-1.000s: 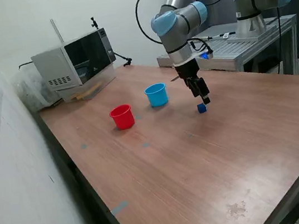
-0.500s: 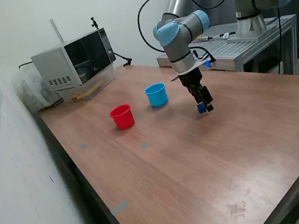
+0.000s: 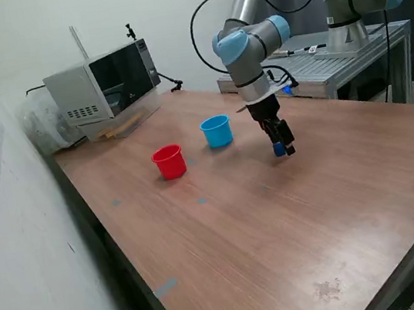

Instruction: Place red objects in the red bin, and blue objects in the blue bin.

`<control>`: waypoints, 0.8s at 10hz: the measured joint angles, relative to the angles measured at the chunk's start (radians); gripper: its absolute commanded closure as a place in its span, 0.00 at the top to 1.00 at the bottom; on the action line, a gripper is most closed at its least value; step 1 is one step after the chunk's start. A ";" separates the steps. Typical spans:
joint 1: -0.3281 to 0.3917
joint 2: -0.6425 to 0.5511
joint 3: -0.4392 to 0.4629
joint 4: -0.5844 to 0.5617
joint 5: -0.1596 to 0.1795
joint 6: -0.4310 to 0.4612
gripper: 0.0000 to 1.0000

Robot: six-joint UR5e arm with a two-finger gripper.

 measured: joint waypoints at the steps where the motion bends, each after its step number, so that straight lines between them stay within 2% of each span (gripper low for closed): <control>1: 0.000 -0.005 0.000 0.000 0.000 -0.001 1.00; 3: -0.001 -0.011 -0.001 0.000 0.000 -0.002 1.00; 4: -0.002 -0.013 -0.001 0.000 -0.001 -0.003 0.00; 8: -0.001 -0.013 -0.009 0.000 -0.002 -0.005 0.00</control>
